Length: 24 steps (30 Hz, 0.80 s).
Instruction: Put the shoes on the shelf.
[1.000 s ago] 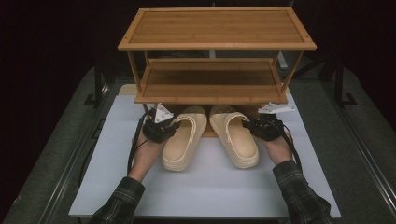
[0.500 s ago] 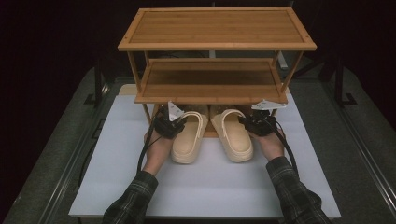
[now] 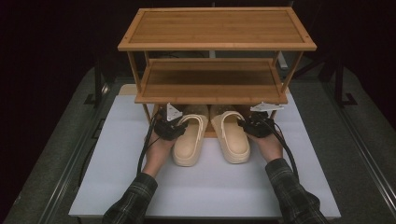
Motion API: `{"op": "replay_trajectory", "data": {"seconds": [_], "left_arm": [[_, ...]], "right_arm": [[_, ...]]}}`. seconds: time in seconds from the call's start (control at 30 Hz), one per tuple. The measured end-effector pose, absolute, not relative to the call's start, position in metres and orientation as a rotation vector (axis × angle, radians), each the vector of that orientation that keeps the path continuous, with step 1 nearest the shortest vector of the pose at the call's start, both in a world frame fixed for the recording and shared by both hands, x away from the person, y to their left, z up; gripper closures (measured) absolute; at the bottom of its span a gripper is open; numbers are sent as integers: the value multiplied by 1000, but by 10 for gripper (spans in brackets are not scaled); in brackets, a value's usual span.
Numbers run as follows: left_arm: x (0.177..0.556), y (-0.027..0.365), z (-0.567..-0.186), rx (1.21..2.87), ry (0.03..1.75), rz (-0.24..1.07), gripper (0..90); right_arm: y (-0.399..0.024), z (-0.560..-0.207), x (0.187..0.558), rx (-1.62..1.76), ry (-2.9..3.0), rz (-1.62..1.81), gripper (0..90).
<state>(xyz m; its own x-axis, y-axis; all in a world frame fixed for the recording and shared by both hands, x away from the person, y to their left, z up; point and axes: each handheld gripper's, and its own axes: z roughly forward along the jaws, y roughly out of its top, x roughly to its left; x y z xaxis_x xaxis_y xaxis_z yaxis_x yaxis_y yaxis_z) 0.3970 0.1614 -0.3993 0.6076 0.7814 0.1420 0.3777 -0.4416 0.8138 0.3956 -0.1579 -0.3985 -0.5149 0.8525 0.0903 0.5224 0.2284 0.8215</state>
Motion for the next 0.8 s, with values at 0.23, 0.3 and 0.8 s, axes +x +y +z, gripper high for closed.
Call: {"op": "replay_trajectory", "data": {"seconds": [0.23,0.3,0.8], "left_arm": [[393,168,-397,2066,891,564,462],[389,172,-392,2075,870,542,397],[345,206,-389,2073,804,309,69]], "right_arm": [[-159,-398,393,1285,2167,1220,510],[-163,-395,389,1279,2164,1252,485],[-192,-389,343,1249,2327,1355,208]]}}
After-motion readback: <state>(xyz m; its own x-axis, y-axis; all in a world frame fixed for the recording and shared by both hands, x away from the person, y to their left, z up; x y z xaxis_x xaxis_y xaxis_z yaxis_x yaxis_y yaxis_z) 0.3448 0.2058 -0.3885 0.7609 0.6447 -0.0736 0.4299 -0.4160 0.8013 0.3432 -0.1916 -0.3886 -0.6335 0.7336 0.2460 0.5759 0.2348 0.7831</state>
